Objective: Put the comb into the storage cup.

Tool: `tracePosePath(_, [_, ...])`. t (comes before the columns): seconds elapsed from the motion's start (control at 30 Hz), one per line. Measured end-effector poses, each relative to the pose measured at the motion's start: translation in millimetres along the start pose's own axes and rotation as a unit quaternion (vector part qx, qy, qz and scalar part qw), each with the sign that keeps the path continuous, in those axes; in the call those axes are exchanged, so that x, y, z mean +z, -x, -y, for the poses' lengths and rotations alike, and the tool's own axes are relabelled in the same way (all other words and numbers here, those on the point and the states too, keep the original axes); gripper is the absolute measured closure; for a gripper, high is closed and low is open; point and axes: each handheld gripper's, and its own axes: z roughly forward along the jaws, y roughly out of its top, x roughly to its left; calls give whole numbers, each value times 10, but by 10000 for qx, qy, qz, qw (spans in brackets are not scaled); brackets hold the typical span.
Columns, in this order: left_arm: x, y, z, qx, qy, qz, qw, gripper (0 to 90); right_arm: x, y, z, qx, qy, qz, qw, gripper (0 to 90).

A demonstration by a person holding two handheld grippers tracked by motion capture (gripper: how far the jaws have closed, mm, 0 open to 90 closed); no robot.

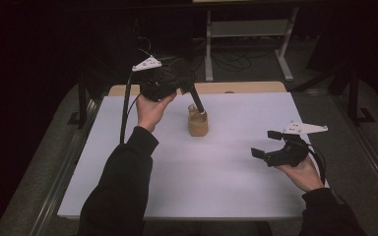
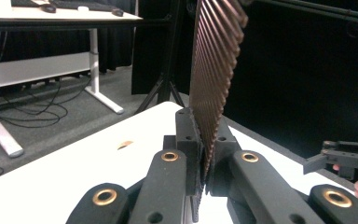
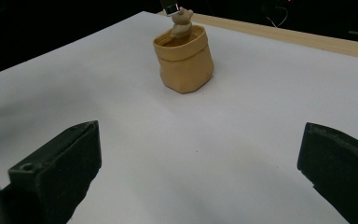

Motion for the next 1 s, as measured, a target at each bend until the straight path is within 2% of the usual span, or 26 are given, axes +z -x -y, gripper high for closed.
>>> tracePosePath(0.6, [81, -67, 132, -5, -169, -212, 9996, 869, -135, 9, 186, 44, 102, 59, 9999, 0])
tracePosePath(1.0, [166, -67, 277, 124, -343, -252, 9990, 869, -248, 79, 376, 144, 58, 190, 9997, 0])
